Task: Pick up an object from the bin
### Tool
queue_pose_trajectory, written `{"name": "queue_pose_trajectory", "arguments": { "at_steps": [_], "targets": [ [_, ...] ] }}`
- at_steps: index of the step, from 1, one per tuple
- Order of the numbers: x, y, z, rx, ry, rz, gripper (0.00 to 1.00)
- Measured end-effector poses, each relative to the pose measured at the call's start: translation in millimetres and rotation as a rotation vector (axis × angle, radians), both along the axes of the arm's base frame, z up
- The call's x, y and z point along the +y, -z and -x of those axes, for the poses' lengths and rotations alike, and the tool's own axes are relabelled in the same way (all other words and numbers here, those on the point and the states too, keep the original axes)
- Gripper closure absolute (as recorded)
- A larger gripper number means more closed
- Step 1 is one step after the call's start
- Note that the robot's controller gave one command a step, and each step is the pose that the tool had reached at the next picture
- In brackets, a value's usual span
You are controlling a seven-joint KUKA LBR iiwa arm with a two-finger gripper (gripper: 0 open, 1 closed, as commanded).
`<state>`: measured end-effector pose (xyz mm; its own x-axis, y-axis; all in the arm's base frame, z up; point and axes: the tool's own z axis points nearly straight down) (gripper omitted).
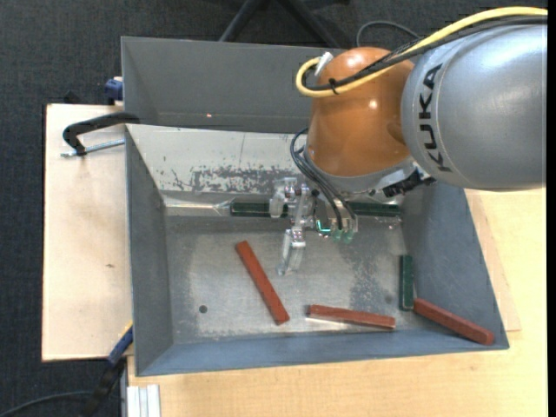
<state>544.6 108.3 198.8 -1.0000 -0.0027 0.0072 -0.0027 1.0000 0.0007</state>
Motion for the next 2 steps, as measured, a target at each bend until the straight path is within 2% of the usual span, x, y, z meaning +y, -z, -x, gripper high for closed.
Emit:
{"name": "queue_pose_trajectory", "arguments": {
  "at_steps": [1, 2],
  "targets": [
    [16.9, 130.9, 12.6, -0.001, 0.381, 0.002, 0.0],
    [-8.4, 98.0, 42.9, -0.004, 0.822, 0.003, 0.0]
  ]
}}
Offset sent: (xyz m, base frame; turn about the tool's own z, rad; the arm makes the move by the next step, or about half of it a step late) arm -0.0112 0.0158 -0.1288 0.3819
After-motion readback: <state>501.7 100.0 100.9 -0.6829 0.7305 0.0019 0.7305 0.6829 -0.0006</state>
